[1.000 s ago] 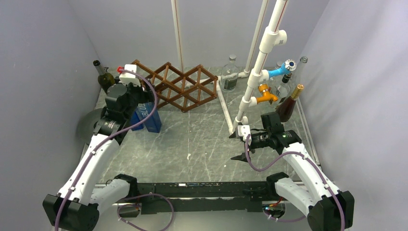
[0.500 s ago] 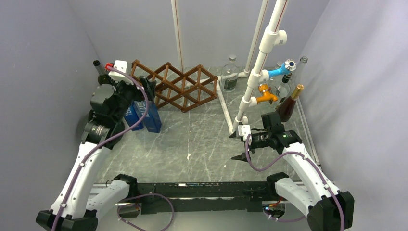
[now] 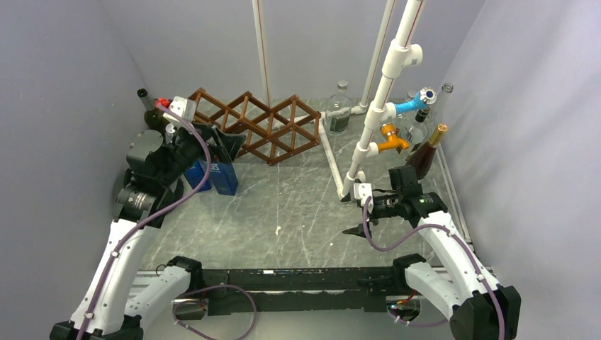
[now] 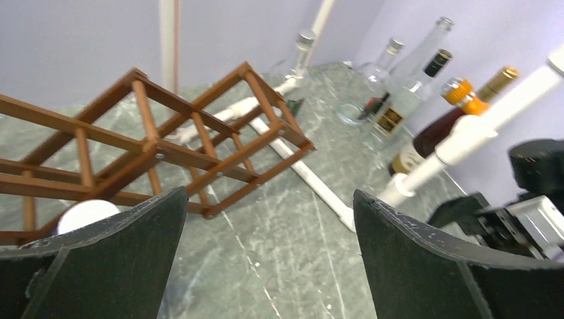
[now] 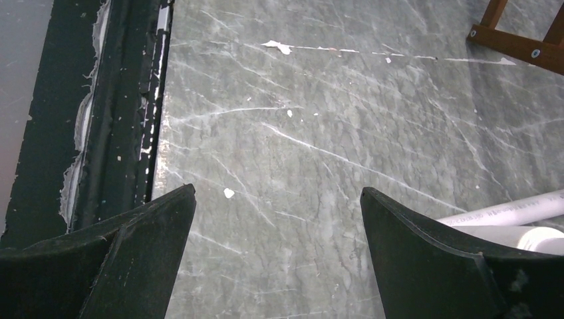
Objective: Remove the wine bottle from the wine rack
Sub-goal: Reset both arms
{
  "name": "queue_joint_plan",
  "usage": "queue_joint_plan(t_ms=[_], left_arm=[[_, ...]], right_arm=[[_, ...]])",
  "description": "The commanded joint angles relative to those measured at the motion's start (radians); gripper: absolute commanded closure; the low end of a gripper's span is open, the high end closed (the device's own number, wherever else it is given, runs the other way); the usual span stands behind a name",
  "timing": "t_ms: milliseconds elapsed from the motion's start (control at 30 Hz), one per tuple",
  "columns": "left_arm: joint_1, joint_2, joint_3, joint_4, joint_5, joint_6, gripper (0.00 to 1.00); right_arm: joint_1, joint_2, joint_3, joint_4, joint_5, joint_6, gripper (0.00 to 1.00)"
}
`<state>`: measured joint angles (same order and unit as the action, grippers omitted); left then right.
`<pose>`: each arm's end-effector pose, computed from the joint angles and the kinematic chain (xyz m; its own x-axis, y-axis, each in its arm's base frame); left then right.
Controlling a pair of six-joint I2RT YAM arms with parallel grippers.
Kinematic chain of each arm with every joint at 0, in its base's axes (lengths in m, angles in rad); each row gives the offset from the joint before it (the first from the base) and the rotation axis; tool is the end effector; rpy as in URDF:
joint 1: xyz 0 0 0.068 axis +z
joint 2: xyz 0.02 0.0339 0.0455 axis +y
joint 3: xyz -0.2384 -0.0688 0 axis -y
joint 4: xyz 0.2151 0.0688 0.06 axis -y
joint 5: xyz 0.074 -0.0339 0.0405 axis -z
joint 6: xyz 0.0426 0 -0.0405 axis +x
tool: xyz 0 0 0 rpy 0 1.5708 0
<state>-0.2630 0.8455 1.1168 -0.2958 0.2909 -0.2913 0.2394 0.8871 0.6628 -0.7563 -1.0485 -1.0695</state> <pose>0.1588 -0.0554 0.4045 -0.1737 -0.2382 -0.9556 0.4970 0.8165 -0.2938 0.1326 0.0704 0.2298 0.1268 -0.4194 -0.8989 -0.9899 0.0052 -0.1420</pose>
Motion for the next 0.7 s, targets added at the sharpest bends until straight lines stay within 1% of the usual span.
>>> queue_joint_plan(t_ms=[0,67,133,300,400,533,667], left_arm=[[-0.021,-0.055,-0.053,0.053,0.125,-0.066,0.00],[-0.058,-0.074,-0.084,0.070,0.113,-0.063,0.00],[-0.118,-0.091,-0.119,0.090,0.083,-0.051,0.01],[-0.343,-0.100,-0.188,0.120,-0.061,0.014,0.01],[-0.449,-0.108,-0.258,0.174,-0.134,0.039,0.00],[-0.568,-0.125,-0.367,0.252,-0.235,0.054,0.00],[-0.672,-0.145,-0.444,0.287,-0.353,0.068,0.01]], right_arm=[[-0.022,-0.018,0.030,-0.030,-0.021,-0.041,0.03],[-0.032,-0.023,0.032,-0.043,-0.021,-0.048,0.03],[-0.046,-0.029,0.033,-0.055,-0.018,-0.056,0.03],[-0.081,-0.033,0.051,-0.107,-0.012,-0.078,0.02],[-0.096,-0.032,0.069,-0.168,-0.008,-0.101,0.01],[-0.106,-0.065,0.069,-0.195,0.031,-0.077,0.00],[-0.108,-0.119,0.071,-0.181,0.116,-0.001,0.00]])
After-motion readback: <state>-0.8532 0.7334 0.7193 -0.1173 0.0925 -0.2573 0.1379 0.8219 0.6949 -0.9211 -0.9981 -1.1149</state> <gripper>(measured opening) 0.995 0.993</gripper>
